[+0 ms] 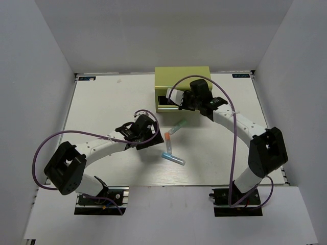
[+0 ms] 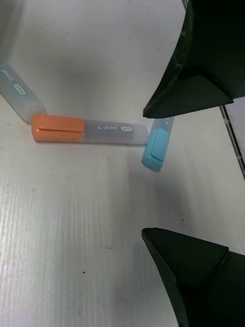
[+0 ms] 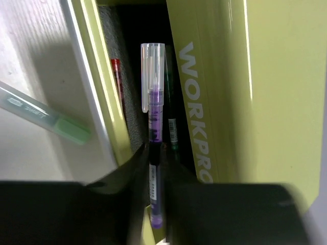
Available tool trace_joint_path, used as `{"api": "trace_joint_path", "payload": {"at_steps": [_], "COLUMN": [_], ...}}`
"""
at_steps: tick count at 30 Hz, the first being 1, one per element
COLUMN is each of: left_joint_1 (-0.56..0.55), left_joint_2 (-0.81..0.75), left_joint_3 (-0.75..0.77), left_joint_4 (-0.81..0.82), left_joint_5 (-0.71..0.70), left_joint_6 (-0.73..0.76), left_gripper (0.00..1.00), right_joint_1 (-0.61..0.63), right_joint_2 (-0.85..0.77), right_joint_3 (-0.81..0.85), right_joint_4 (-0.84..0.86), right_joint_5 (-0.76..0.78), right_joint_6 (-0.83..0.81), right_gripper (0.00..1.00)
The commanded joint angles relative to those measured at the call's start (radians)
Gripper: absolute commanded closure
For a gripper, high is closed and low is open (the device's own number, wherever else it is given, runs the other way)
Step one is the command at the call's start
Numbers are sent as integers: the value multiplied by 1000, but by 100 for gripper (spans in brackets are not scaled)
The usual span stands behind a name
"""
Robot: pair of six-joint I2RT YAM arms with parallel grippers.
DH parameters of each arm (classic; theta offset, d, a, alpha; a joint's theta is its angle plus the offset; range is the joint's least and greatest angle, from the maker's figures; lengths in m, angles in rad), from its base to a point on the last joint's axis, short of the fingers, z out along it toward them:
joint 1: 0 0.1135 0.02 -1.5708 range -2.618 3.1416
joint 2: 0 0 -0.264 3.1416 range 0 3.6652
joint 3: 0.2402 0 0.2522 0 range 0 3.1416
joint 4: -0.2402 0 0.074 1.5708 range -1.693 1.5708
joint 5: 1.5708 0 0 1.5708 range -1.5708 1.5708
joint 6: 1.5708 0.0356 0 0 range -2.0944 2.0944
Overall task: Sort the stationery into containers
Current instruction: Place the stationery into the container, then close the drawer
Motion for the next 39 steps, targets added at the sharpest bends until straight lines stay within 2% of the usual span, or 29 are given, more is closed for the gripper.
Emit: {"api": "trace_joint_path", "payload": {"at_steps": [1, 2, 4, 8, 9, 11, 12, 13, 14, 15, 16, 19, 23, 27, 31, 35, 39], "left_joint_1": [0, 0, 0, 0, 0, 0, 0, 0, 0, 0, 0, 0, 0, 0, 0, 11, 46], "left_joint_2": [-2, -2, 7, 18, 27, 36, 36, 36, 45, 45, 56, 56, 47, 3, -31, -41, -32], "left_joint_3": [46, 46, 57, 57, 66, 66, 66, 66, 66, 66, 75, 85, 85, 65, 46, 28, 19], "left_joint_4": [27, 27, 27, 36, 36, 48, 58, 58, 58, 58, 58, 58, 90, 140, 214, 309, 398], "left_joint_5": [14, 14, 14, 23, 32, 41, 41, 41, 50, 50, 50, 50, 50, 50, 41, 66, 89], "left_joint_6": [27, 36, 45, 45, 54, 54, 54, 54, 54, 54, 54, 65, 74, 74, 74, 65, 25], "left_gripper": [3, 3, 3, 3, 3, 3, 3, 3, 3, 4, 4, 4, 4, 7, 14, 14, 3], "right_joint_1": [-24, -30, -41, -56, -68, -79, -84, -90, -96, -98, -99, -96, -95, -93, -93, -95, -101], "right_joint_2": [25, 42, 45, 24, 16, -1, -27, -30, -36, -45, -50, -42, 16, 76, 138, 210, 244], "right_joint_3": [81, 101, 122, 150, 157, 168, 164, 151, 147, 148, 139, 99, 88, 89, 92, 154, 199], "right_joint_4": [-7, -28, -35, -68, -122, -171, -197, -214, -275, -359, -436, -541, -486, -348, -176, -66, 0], "right_joint_5": [-46, -58, -71, -126, -167, -207, -274, -304, -339, -467, -499, -591, -522, -415, -257, -107, -31], "right_joint_6": [-44, -39, -17, 26, 42, 57, 59, 51, 6, -30, -141, -260, -228, -145, 0, 66, 105], "right_gripper": [75, 66, 56, 54, 54, 76, 88, 96, 100, 100, 100, 100, 100, 100, 100, 100, 100]}}
